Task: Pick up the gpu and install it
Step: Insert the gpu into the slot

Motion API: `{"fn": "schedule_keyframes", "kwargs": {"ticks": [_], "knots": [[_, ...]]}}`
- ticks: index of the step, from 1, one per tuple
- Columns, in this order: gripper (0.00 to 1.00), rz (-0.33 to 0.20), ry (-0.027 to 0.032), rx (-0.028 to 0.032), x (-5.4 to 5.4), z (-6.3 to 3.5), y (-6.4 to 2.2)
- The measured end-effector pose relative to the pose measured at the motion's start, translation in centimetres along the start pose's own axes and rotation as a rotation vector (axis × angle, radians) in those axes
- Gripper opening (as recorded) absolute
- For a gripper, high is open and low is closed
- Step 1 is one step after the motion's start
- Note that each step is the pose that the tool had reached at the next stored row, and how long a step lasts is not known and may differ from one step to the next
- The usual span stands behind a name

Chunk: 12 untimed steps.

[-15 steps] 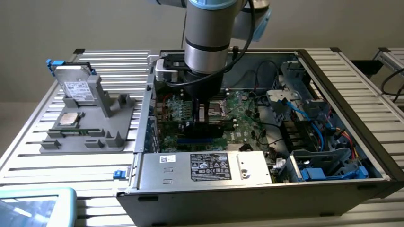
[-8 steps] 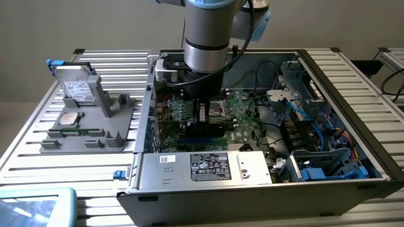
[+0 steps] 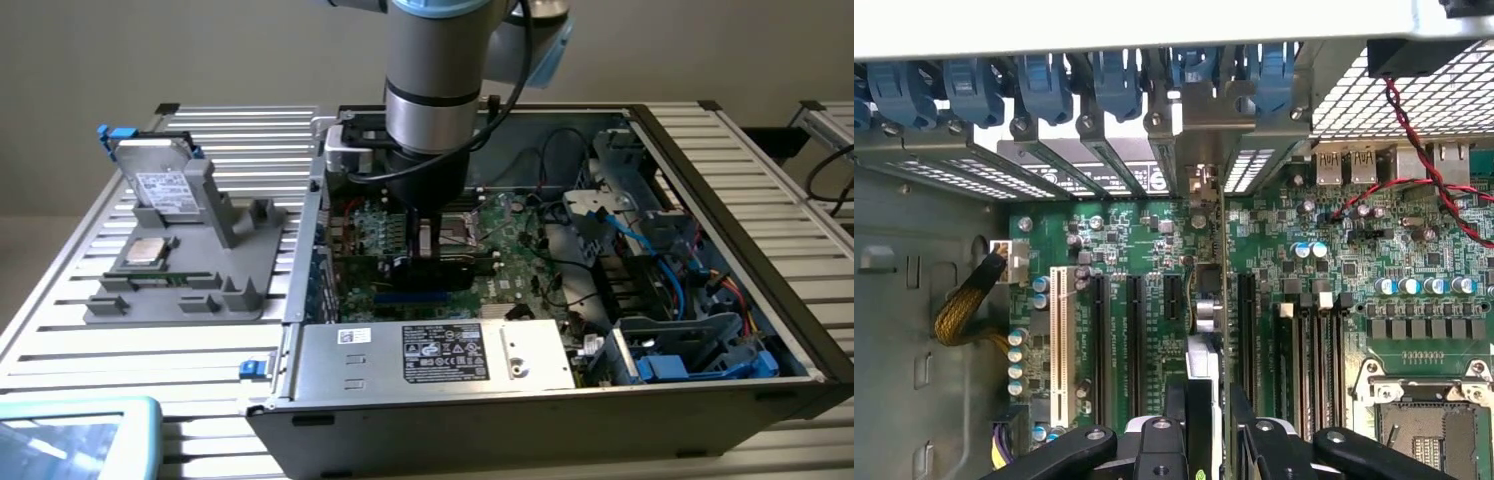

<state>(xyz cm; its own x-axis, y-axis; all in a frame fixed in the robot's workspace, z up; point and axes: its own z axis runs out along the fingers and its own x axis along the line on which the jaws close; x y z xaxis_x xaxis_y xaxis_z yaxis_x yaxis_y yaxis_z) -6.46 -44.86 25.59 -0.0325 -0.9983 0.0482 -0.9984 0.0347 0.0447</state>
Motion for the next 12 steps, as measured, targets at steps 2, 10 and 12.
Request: {"fn": "schedule_keyframes", "kwargs": {"ticks": [2,10,12], "knots": [[0.27,0.000,-0.0004,0.0014,0.00,0.00,0.03],[0.27,-0.002,-0.0046,0.0085,0.15,0.01,0.07],[0.27,-0.004,-0.0059,0.0123,0.14,0.02,0.07]]}}
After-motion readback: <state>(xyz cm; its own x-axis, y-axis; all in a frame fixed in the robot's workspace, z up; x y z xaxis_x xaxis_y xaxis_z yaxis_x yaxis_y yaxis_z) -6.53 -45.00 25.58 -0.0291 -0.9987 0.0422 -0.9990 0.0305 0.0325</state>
